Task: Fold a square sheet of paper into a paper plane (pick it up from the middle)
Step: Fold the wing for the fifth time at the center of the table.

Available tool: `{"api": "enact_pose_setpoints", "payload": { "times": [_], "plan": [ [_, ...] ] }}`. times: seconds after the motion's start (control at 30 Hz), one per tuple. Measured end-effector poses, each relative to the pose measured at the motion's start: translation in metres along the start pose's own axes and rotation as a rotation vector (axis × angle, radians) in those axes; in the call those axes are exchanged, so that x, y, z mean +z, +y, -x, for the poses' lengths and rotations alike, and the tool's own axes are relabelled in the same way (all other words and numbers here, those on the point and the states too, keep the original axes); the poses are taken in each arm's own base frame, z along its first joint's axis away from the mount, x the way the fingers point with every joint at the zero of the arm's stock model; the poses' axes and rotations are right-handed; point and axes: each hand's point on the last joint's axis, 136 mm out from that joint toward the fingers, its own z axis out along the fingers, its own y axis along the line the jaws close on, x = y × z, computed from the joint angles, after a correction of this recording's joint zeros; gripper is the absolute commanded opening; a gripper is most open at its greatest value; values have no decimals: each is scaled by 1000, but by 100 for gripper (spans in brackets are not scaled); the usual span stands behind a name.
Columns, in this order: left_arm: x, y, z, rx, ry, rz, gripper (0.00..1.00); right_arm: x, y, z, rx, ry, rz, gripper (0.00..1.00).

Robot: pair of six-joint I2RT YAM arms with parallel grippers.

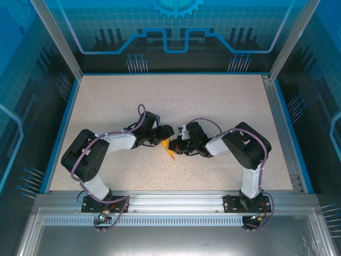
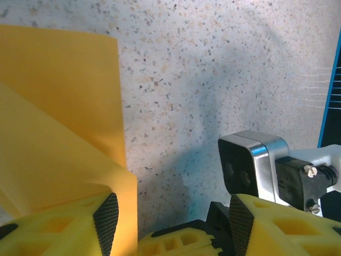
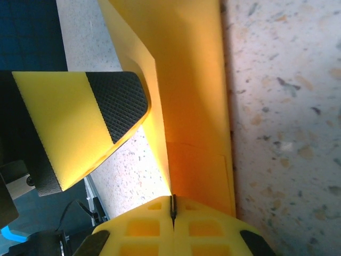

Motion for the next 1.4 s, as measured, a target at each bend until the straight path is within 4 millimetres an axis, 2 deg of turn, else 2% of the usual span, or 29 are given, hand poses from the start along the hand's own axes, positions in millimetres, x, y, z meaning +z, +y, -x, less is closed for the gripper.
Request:
{"api": "enact_pose_setpoints", "payload": {
  "times": [0.2, 0.47, 0.67, 0.83, 0.97, 1.2, 1.4],
  "plan": [
    [2, 1, 1, 0, -3, -2, 60, 1, -1, 0, 8, 15, 2, 2],
    [14, 12, 1, -13, 13, 23, 60, 2, -2, 0, 13, 23, -2, 5],
    [15, 11, 4, -14, 11, 19, 60, 2, -3, 1, -21, 29, -29, 16],
    [15, 10, 11, -17, -1, 16, 60, -3, -4, 0, -84, 37, -87, 18],
    [17, 12, 11, -19, 0, 19, 60, -2, -5, -1, -127, 48, -124, 17],
    [19, 10, 12, -18, 6, 15, 60, -1, -8, -1, -145, 45, -156, 7],
    [20, 11, 12, -16, 7, 15, 60, -2, -11, -1, -133, 37, -162, 4]
  ]
}}
